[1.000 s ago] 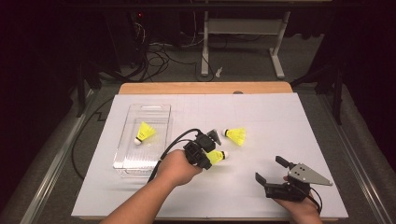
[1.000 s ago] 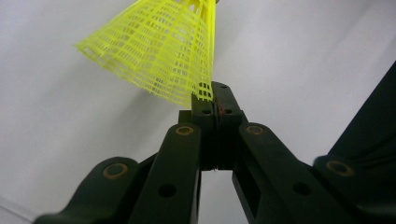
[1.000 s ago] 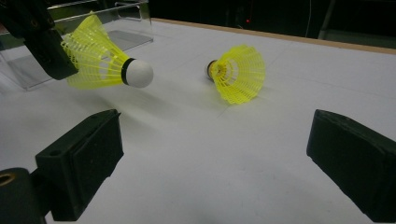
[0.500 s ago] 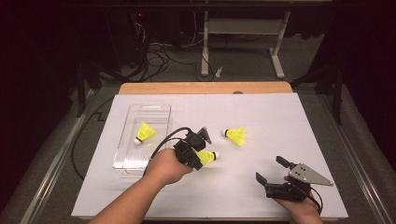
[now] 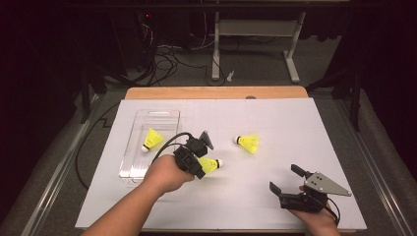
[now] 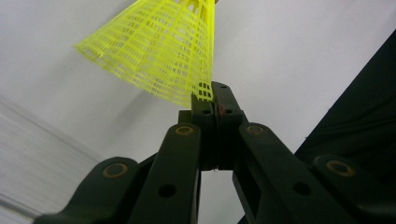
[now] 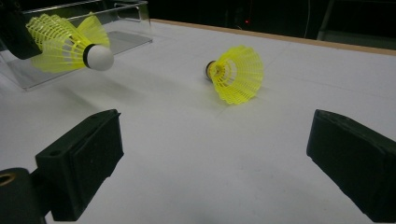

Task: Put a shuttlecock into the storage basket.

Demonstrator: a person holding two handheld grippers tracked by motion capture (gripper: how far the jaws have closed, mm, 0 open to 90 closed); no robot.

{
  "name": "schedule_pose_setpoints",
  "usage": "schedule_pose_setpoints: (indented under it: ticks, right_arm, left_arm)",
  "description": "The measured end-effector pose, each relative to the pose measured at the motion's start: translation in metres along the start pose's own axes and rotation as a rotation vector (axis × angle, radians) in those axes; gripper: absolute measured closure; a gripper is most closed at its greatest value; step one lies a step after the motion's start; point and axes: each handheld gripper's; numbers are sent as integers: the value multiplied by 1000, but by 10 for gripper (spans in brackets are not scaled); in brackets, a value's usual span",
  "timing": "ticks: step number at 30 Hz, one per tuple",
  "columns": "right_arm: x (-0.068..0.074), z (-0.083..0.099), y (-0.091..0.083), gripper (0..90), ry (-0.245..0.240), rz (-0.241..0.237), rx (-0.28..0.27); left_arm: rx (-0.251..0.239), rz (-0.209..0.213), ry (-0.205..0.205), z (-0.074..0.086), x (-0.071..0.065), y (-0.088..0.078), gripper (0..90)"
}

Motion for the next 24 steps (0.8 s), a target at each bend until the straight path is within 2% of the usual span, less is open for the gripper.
schedule_pose_setpoints:
  ticks: [7, 10, 19, 24]
  right_arm:
    - [0, 0, -1, 42, 1, 0, 0]
    - [0, 0, 0, 42, -2, 1, 2]
    - [0, 0, 0, 42, -2, 0, 2]
    - [1, 0, 0, 42, -4, 0, 2]
  left_arm:
    - [-16, 20, -7, 5, 4, -9, 900]
    - [-28, 19, -13, 6, 5, -13, 900]
    - [-19, 15, -26, 8, 6, -25, 900]
    - [-17, -5, -34, 8, 8, -36, 900]
Point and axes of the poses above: each handheld gripper's, and its own axes: y roughly forward along the jaws, z roughly out of its underside, x roughly to its left, and after that the axes turned 14 degrees about x, right-handed
